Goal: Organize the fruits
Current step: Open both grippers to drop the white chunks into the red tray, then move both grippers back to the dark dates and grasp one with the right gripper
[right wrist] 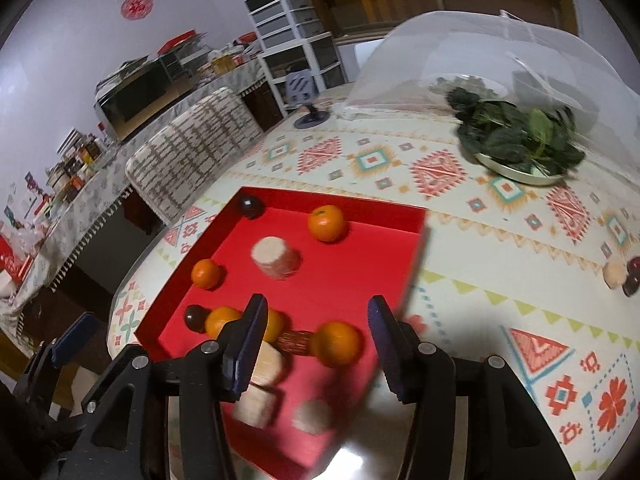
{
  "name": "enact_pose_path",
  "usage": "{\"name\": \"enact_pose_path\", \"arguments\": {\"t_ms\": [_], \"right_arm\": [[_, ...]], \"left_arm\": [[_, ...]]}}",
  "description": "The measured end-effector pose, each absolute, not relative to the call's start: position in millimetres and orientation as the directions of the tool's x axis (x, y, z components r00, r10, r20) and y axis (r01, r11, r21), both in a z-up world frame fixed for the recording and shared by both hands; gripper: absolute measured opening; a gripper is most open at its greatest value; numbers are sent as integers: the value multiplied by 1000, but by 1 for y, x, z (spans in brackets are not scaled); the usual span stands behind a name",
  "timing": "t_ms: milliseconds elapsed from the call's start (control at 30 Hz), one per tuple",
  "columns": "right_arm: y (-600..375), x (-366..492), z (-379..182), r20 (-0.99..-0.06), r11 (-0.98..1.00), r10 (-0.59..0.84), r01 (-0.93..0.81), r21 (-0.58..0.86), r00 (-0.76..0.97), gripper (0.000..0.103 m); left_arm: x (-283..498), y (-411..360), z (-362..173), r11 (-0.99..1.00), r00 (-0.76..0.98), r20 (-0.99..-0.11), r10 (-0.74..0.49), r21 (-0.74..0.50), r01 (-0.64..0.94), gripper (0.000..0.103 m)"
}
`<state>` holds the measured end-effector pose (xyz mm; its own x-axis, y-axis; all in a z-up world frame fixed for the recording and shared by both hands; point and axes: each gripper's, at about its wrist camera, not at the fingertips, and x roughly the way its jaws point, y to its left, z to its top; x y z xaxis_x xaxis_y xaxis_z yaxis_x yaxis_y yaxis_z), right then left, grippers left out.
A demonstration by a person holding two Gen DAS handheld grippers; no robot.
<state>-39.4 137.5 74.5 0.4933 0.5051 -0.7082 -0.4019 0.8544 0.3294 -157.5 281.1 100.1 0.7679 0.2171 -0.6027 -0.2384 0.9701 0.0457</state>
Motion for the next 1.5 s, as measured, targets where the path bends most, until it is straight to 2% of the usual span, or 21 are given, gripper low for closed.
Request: {"name": "enact_pose_path", "arguments": {"t_ms": [200,367,633,833,933,1067,1233,1500], "right_arm": [[82,-38,68,-702,871,488,-338,355,519,56],[19,-40,64,-711,901,434,-267,343,552,56],[-122,-40,65,-722,956,246,-42,289,647,56],[-182,-33,57,-723,946,197,66,318,662,56],[-190,-27,51,-722,936,216,70,344,657,56],[-182,-19,44,-719,932,251,38,361,649,56],[-151,6,37,-727,953,262,-54,297,635,56],[-130,43,14,-757,965,254,-102,242,602,45]], "left_arm": [[-149,246,104,985,773,-614,161,57,-160,82],[-136,225,107,995,747,-664,-48,-100,-25,83],[-107,171,120,974,718,-661,-220,-194,121,83],[-71,121,116,955,671,-680,-296,-215,204,83],[-55,104,107,947,637,-701,-322,-229,227,83],[-28,93,92,929,576,-729,-371,-305,212,83],[-4,89,80,922,555,-739,-382,-347,173,83],[24,84,64,911,513,-757,-405,-381,158,83]]}}
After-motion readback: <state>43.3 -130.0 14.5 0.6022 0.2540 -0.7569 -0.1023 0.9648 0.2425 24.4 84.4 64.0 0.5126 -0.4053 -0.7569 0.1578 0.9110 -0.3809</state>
